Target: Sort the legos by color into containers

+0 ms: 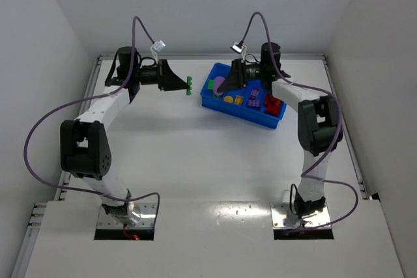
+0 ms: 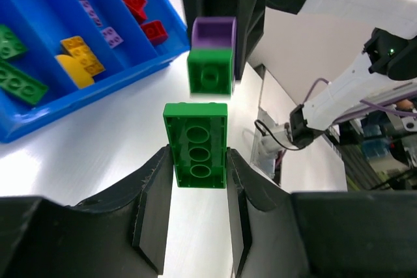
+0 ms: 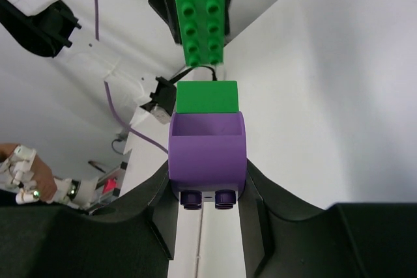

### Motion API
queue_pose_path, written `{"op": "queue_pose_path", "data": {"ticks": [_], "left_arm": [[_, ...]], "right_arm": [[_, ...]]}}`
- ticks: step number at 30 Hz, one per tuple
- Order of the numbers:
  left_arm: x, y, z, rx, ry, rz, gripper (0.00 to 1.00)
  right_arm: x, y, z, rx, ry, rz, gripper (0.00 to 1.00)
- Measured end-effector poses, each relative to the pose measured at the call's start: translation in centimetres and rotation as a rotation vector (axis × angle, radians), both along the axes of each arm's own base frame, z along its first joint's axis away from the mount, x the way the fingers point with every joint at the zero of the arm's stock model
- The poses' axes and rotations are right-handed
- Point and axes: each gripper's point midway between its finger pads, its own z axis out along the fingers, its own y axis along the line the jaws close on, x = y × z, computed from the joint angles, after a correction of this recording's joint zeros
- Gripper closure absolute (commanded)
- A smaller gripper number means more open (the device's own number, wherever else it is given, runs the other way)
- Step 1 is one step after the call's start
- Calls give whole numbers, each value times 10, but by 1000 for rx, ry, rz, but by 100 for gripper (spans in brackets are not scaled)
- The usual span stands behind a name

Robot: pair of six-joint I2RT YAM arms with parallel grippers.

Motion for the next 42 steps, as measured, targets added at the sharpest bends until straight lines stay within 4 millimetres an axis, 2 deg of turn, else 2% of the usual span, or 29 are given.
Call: {"op": "queue_pose_path", "data": {"ticks": [4, 11, 14, 17, 20, 22, 26, 28, 30, 31, 34, 36, 38, 42], "left_arm": [[6, 11, 0, 0, -3, 30, 100], [18, 10, -4, 25, -14, 85, 99], [41, 3, -8, 76, -52, 155, 98], [68, -19, -16, 137, -92, 209, 98], [99, -46, -31, 193, -114, 239, 98], [116, -64, -51, 239, -106, 257, 96], [134, -79, -94, 334, -64, 299, 92], [139, -79, -114, 383, -39, 322, 89], [144, -80, -129, 427, -31, 341, 79], [147, -77, -134, 448, -27, 357, 66], [154, -77, -143, 487, -34, 380, 40], [158, -78, -145, 505, -47, 393, 28], [160, -82, -144, 518, -65, 403, 17], [158, -89, -142, 523, -82, 397, 16]], "right_arm": [[14, -25, -4, -4, 17, -64, 98], [19, -47, -11, -12, 51, -118, 98], [22, -63, -6, -19, 41, -164, 98], [28, -83, 0, -56, -3, -246, 98], [34, -102, 4, -134, -92, -333, 98], [30, -114, 5, -197, -139, -378, 98], [21, -130, 6, -302, -196, -442, 98], [17, -136, 6, -342, -213, -465, 98], [16, -144, 3, -382, -224, -492, 98], [16, -148, 0, -401, -222, -505, 98], [16, -157, -10, -452, -208, -534, 98], [16, -163, -16, -475, -195, -549, 98], [16, -166, -19, -491, -191, -556, 98], [15, -168, -22, -502, -194, -553, 98]]}}
